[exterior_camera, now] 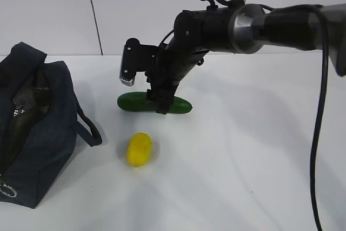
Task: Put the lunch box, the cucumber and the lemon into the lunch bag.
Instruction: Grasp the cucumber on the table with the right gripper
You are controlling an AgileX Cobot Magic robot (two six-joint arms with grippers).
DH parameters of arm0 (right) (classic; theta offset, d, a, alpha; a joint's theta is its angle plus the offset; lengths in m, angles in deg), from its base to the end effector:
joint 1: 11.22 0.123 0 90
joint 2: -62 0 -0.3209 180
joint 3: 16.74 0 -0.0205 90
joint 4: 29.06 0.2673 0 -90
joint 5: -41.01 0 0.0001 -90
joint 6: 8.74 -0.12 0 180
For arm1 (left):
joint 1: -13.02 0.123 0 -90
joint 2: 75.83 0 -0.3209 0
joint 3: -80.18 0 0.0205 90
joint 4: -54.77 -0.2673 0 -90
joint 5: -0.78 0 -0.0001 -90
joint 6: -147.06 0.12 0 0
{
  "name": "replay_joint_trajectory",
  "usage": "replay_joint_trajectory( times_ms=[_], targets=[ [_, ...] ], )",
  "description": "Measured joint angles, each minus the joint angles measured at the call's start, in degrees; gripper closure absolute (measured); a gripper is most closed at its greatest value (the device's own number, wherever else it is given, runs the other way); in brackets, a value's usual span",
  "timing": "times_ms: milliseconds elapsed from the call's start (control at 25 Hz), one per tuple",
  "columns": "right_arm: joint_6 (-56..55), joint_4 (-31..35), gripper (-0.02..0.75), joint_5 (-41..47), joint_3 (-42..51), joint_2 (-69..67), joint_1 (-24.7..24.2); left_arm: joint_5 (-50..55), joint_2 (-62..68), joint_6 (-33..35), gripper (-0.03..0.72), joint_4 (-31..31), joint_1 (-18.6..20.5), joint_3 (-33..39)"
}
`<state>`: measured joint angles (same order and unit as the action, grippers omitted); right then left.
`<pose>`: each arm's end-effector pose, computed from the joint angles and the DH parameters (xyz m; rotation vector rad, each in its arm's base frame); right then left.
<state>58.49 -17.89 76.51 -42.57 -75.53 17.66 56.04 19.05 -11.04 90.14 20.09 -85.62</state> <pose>0.4821 0.2814 0.1602 -1.7869 1.8212 -0.0532 0.3294 -0.0167 0.2764 -0.0408 2.6754 -0.6447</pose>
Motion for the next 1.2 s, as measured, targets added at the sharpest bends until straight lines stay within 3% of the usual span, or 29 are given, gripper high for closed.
replay_joint_trajectory(
  times_ms=[280, 1200],
  targets=[
    [-0.1, 0.2, 0.234, -0.8, 0.0, -0.4, -3.4, 0.0, 0.0, 0.0, 0.694, -0.3, 0.0, 0.0],
    [-0.2, 9.5, 0.234, -3.5, -0.3, -5.6, -3.5, 0.0, 0.0, 0.0, 0.694, -0.6, 0.0, 0.0]
  ],
)
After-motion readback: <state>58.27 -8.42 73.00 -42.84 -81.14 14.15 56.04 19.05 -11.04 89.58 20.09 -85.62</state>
